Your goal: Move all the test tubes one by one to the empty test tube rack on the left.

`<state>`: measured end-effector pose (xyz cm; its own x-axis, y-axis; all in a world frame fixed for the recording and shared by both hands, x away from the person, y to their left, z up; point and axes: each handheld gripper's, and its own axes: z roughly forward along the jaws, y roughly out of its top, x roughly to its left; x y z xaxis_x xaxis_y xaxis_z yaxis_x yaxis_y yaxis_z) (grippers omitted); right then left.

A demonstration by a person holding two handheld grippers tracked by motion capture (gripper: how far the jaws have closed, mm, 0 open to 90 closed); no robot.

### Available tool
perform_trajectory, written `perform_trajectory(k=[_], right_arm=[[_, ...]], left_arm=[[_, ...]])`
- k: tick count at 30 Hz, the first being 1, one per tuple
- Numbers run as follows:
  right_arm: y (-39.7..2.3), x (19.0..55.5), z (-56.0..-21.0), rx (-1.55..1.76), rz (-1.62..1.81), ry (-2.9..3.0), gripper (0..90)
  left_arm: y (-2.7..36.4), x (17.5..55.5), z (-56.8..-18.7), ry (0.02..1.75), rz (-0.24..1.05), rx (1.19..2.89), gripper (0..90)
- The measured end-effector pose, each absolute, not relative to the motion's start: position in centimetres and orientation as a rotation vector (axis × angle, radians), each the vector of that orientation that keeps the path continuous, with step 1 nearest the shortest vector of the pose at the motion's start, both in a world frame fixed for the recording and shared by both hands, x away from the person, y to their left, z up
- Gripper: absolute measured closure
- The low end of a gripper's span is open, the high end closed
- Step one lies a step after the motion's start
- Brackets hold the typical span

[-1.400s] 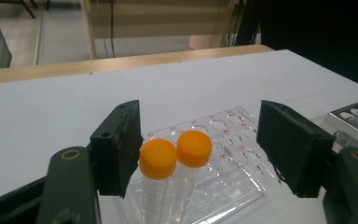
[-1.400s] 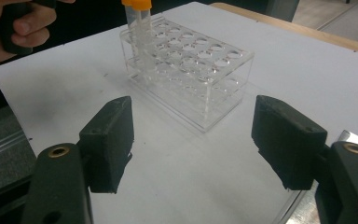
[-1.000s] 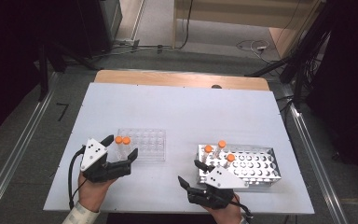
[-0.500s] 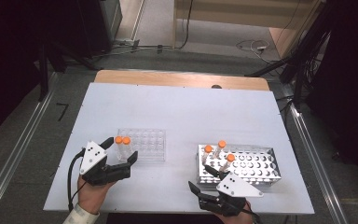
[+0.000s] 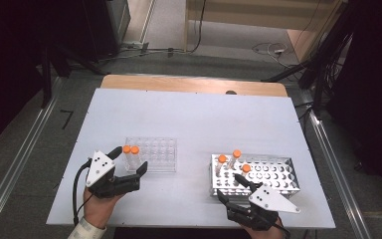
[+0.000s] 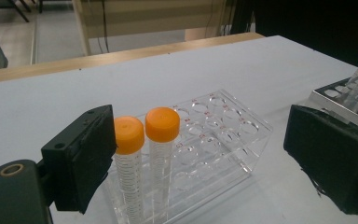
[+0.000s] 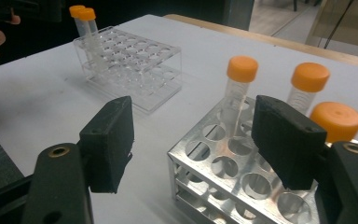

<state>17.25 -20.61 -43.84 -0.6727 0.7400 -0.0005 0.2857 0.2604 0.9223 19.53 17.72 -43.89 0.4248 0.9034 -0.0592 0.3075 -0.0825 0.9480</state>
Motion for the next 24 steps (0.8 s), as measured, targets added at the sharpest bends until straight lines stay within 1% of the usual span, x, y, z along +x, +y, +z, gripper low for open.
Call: perform_trajectory(k=[24], right_arm=[[-23.2,17.2,-44.2,1.004,1.328,2.04,28.0]], left_arm=[[17.6,19.5,-43.9,1.088,0.712,1.624,10.4]])
